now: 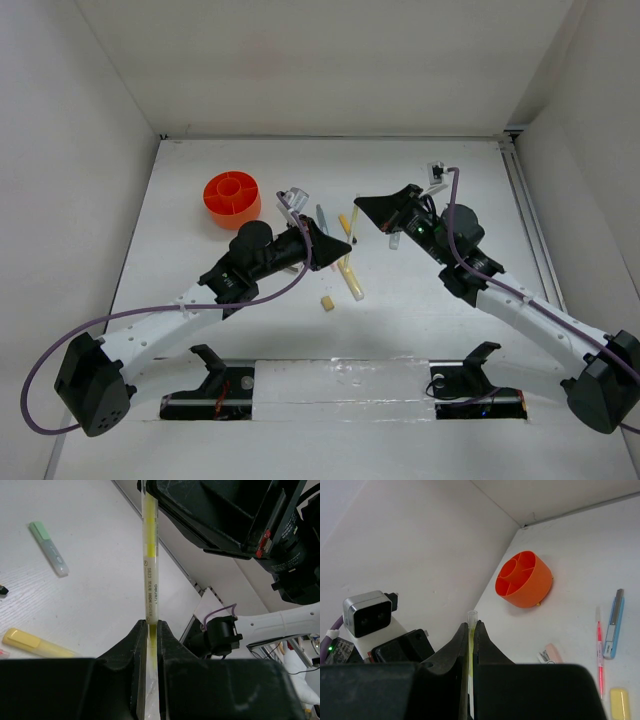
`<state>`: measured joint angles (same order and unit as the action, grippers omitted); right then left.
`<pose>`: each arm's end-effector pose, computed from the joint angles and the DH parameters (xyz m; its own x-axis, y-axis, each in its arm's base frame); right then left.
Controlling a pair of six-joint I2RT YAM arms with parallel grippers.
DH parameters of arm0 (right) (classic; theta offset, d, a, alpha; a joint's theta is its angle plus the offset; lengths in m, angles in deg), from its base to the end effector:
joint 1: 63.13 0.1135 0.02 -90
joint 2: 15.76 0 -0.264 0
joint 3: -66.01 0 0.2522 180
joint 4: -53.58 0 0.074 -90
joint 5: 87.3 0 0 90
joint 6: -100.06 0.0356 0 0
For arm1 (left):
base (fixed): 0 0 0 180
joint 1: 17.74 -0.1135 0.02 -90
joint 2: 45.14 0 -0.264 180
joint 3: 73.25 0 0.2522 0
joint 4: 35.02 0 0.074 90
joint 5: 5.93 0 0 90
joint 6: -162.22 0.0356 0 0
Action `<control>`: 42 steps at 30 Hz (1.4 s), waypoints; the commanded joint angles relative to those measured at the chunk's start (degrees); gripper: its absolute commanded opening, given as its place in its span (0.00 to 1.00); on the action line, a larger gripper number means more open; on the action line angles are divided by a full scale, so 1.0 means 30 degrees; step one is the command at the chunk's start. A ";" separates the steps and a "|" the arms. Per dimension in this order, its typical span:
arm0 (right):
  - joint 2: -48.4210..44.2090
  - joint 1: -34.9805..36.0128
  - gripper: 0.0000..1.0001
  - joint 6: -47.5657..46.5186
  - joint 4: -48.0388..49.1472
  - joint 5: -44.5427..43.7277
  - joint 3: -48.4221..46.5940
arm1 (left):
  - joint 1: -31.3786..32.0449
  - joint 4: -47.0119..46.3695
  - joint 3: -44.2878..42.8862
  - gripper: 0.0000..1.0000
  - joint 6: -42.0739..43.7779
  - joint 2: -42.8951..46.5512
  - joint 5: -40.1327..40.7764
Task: Sort the stationery into containers
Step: Close the pen cap on the pen.
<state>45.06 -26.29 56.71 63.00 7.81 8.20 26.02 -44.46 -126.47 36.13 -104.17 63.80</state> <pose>0.1997 0.1536 0.3430 -0.4244 0.5870 -0.6894 -0.5235 0.4621 0.7158 0.1664 -0.1764 0.3211 -0.4923 -0.2936 -0.8194 0.7530 0.3285 -0.5701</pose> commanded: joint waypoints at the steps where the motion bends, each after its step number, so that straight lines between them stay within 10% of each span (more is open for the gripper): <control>1: -0.0057 0.0406 0.00 -0.0375 0.0360 -0.0412 0.0153 | -0.0058 -0.1903 -0.1055 0.00 -0.0183 0.0398 0.0459; 42: 0.0909 0.2251 0.00 -0.1459 -0.0051 -0.1613 0.1090 | -0.0058 -0.2022 -0.3428 0.00 0.1222 -0.0159 0.1982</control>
<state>46.85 -21.83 53.72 67.94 -1.81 9.86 26.20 -38.67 -131.06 38.29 -105.83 65.68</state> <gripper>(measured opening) 0.044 0.040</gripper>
